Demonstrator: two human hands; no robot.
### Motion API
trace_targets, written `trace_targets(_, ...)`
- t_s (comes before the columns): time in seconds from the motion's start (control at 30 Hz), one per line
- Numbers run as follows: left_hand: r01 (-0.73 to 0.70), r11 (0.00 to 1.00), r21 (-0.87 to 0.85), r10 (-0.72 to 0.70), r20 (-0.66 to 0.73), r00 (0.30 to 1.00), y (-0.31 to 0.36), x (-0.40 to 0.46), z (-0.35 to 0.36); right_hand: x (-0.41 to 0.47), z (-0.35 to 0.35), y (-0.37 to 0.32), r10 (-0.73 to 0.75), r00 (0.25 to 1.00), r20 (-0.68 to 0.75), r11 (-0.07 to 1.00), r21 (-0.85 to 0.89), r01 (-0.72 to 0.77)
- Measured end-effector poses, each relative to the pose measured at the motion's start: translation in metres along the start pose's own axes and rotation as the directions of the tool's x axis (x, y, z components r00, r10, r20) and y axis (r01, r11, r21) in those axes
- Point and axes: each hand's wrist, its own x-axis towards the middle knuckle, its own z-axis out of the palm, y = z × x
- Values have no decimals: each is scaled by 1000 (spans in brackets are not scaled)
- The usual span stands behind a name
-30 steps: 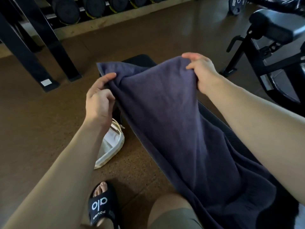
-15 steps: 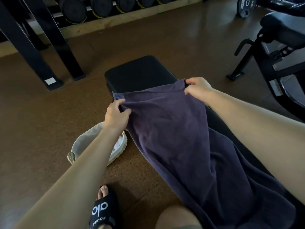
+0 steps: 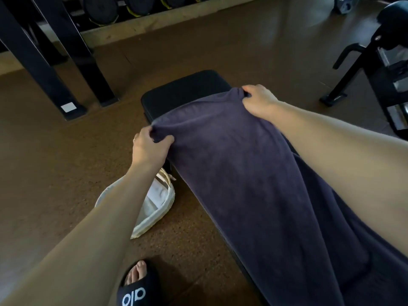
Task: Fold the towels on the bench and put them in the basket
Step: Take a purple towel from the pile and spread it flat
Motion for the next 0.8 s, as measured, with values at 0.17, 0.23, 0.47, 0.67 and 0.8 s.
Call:
trace_targets(0.17,112,993,-39,-110,50,993,-4,-11,2,-22,5,7,91,994,-67,994,-49,-94)
trace_targets(0.23,176,983,-60,-172,66,983,-3,-25,5,-40,2,17,112,993,-30,994,-12,-112)
trace_targets(0.47,-36,924,380,1,91,996,24,-112,21,-134,-46,56,296,953,62,945,130,-302)
trace_targets(0.67,-678,560,476,337,616,712,55,-235,48,-246,-56,104,270,961,68,960,56,-274)
trace_targets(0.8,-797,427,427,167,829,533,43,-281,63,-303,-57,129,241,969,49,969,-69,-238)
